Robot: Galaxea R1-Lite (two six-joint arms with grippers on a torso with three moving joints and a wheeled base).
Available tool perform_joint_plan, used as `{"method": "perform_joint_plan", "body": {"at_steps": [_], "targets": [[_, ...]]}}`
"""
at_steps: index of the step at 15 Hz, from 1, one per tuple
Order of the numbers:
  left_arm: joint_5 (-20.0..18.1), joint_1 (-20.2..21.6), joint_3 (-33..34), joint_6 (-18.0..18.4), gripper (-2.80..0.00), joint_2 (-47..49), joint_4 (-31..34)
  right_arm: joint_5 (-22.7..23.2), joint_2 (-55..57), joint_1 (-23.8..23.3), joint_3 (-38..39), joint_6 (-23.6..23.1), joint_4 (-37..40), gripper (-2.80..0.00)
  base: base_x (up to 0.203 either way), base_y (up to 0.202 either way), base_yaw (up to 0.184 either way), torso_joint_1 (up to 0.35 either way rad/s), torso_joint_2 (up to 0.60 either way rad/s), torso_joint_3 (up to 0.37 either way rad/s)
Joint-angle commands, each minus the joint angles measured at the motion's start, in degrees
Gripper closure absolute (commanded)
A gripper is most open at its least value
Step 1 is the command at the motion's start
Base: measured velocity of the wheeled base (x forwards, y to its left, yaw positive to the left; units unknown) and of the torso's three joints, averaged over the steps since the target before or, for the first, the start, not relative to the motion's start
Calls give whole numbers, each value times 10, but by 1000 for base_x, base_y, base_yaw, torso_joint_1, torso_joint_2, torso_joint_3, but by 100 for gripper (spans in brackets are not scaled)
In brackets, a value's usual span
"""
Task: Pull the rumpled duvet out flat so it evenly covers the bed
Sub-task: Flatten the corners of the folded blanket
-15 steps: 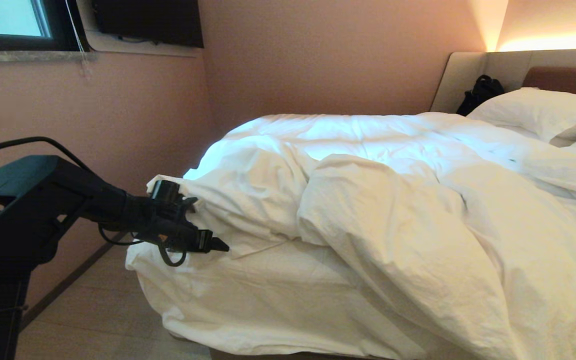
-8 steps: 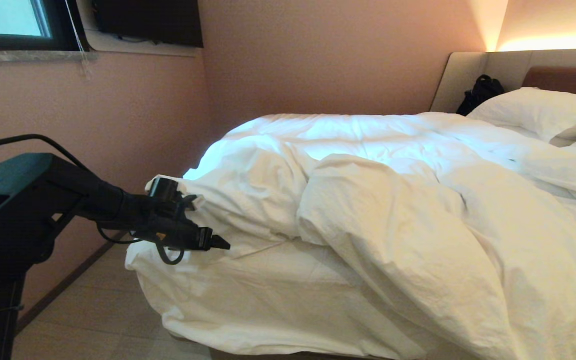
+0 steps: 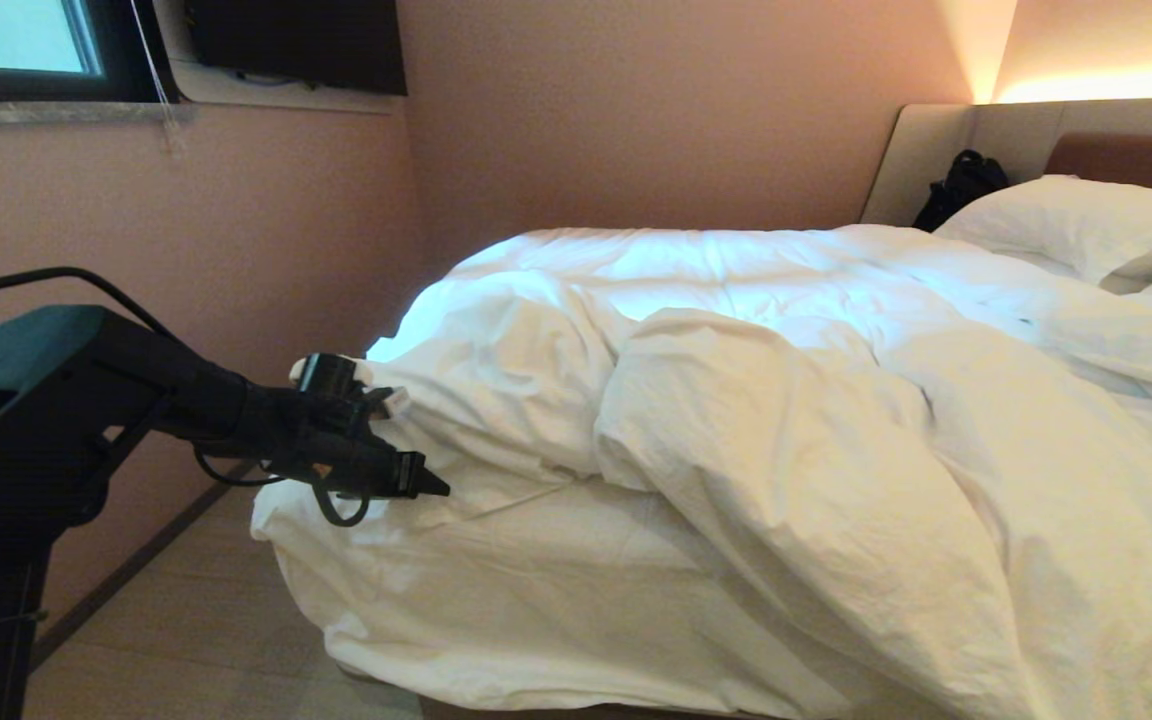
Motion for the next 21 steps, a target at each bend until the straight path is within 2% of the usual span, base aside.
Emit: {"method": "perform_joint_plan", "body": {"at_steps": [1,12,17,21], "targets": [[-1,0,0,0,0,-2,0,0,0,0,0,0,0,0,0,0,0,0,0,0],[-1,0,3,-1,0,-16,0,0,0,0,0,0,0,0,0,0,0,0,0,0],[-1,10,5,-22,0,-84,2,0,0,0,0,0,0,0,0,0,0,0,0,0],[1,26,9,-25,0,-139,9,0,0,0,1,0,0,0,0,0,0,0,0,0]]}}
